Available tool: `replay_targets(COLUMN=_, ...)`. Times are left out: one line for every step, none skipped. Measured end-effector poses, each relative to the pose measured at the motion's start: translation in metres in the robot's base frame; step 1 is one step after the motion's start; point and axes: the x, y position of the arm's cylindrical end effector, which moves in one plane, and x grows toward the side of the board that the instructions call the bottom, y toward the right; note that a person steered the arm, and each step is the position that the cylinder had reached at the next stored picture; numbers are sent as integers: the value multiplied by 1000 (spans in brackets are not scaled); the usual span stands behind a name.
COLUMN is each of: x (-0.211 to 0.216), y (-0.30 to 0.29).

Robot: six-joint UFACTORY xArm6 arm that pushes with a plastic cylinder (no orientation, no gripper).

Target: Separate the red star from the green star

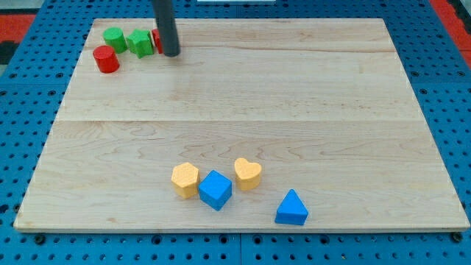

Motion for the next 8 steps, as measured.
replay_targets(x=-36, y=41)
replay_targets(x=-85, y=-3)
replay_targets(x=-97, y=-56)
replay_targets(x=-48, y=-52)
replay_targets(x=15, y=-47)
replay_targets(x=47, y=-16)
replay_targets(x=47, y=-8)
replay_targets(x=40, y=-8)
